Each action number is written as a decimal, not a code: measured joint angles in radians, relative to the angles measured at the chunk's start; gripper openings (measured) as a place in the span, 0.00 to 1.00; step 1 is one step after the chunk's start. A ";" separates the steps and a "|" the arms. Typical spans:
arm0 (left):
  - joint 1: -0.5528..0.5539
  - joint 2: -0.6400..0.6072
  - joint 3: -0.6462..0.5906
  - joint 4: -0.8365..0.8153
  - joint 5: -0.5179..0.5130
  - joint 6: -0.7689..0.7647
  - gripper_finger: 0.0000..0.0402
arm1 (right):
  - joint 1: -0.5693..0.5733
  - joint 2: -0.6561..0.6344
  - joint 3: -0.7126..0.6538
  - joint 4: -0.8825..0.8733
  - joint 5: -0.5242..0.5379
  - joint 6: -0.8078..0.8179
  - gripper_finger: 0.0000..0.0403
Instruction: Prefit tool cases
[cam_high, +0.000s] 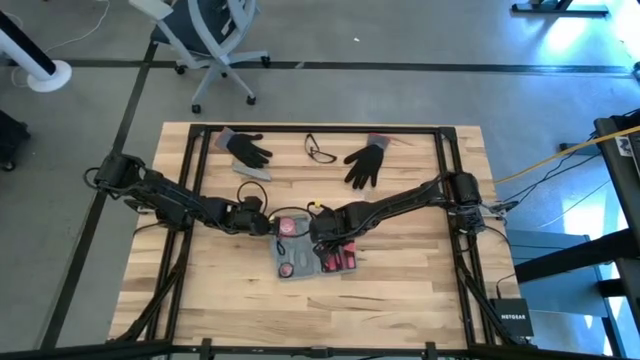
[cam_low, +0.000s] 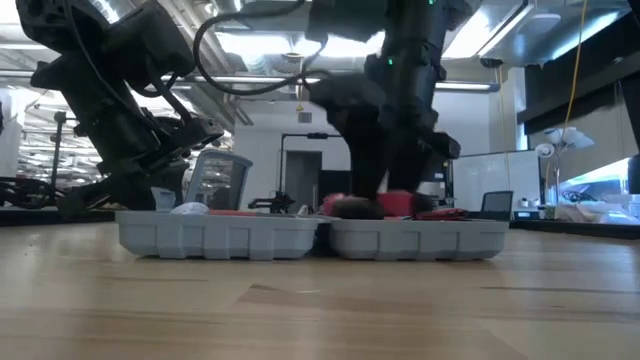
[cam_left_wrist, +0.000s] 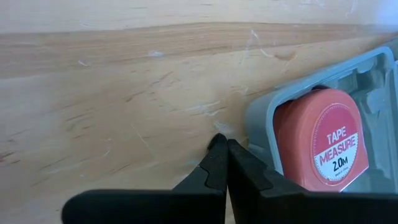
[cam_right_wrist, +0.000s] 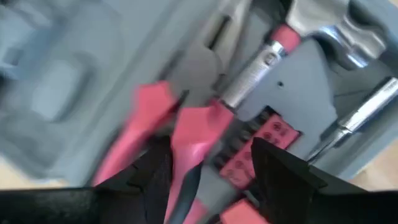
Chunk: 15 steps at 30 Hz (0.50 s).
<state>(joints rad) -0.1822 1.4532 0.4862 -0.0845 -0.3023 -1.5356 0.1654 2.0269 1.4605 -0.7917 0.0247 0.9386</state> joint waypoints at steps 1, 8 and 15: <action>0.000 0.000 0.000 0.000 0.002 -0.001 0.00 | 0.000 0.007 0.000 -0.001 0.003 0.000 0.51; 0.001 0.000 0.000 0.000 0.003 -0.013 0.00 | -0.001 0.018 0.002 0.020 0.014 -0.002 0.36; 0.001 0.000 0.000 -0.002 -0.002 -0.023 0.00 | -0.001 0.013 0.014 -0.005 0.018 -0.041 0.08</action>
<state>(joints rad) -0.1814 1.4528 0.4862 -0.0860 -0.3046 -1.5589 0.1642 2.0403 1.4744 -0.7971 0.0425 0.8974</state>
